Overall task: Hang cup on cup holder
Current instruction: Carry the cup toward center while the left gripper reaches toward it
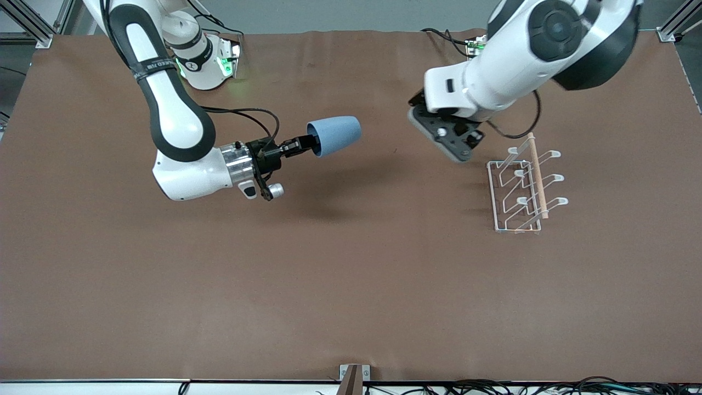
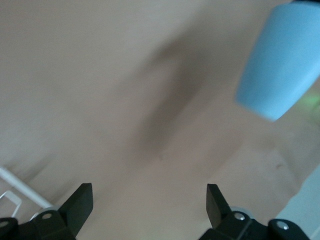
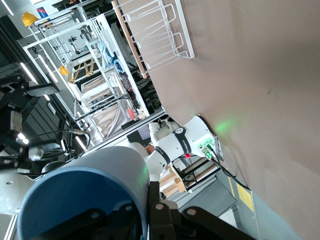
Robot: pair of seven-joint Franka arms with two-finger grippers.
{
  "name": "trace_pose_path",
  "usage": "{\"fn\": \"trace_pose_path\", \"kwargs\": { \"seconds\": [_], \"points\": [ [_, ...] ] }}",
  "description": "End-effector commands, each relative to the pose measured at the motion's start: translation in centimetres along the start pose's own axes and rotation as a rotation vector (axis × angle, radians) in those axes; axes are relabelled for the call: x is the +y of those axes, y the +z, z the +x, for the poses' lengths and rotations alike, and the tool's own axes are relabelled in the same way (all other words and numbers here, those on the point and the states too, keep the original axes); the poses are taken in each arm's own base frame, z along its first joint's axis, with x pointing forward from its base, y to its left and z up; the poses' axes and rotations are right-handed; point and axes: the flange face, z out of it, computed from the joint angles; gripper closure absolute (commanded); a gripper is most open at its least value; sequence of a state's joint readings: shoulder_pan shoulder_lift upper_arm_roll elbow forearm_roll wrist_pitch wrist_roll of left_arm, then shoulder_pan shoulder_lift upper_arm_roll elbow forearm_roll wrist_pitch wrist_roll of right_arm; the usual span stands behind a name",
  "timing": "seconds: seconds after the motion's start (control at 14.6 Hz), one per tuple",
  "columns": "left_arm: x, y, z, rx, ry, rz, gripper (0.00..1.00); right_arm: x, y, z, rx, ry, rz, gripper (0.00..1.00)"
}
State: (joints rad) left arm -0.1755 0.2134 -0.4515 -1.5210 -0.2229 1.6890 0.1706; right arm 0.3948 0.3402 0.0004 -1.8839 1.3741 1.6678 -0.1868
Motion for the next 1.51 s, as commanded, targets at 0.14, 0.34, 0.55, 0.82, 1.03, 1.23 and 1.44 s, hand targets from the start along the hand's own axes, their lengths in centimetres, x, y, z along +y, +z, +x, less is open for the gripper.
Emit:
{"fn": "trace_pose_path", "kwargs": {
  "seconds": [0.14, 0.34, 0.55, 0.82, 1.03, 1.23, 1.44],
  "points": [
    [6.4, 2.4, 2.9, 0.034, 0.122, -0.109, 0.0, 0.2, 0.3, -0.8, 0.005, 0.02, 0.032, 0.99],
    [9.9, 4.2, 3.6, 0.036, 0.16, -0.167, 0.0, 0.1, 0.6, -0.8, 0.001, 0.017, 0.03, 0.99],
    [9.2, 6.4, 5.2, 0.066, 0.151, -0.184, 0.0, 0.0, 0.9, -0.8, 0.001, 0.016, 0.028, 0.99],
    [7.9, 8.4, 7.1, 0.147, 0.229, -0.139, 0.0, 0.0, 1.0, -0.8, 0.01, 0.015, 0.023, 0.99],
    [8.9, 9.8, 7.6, 0.157, 0.243, -0.15, 0.0, -0.3, 2.0, -0.7, 0.021, 0.014, 0.038, 0.99],
    [9.5, 10.7, 7.5, 0.141, 0.256, -0.158, 0.13, -0.4, 2.0, -0.7, 0.02, 0.014, 0.043, 0.99],
    [9.9, 11.2, 7.1, 0.122, 0.3, -0.157, 0.41, -0.4, 2.1, -0.8, 0.019, 0.014, 0.042, 0.99]
  ]
}}
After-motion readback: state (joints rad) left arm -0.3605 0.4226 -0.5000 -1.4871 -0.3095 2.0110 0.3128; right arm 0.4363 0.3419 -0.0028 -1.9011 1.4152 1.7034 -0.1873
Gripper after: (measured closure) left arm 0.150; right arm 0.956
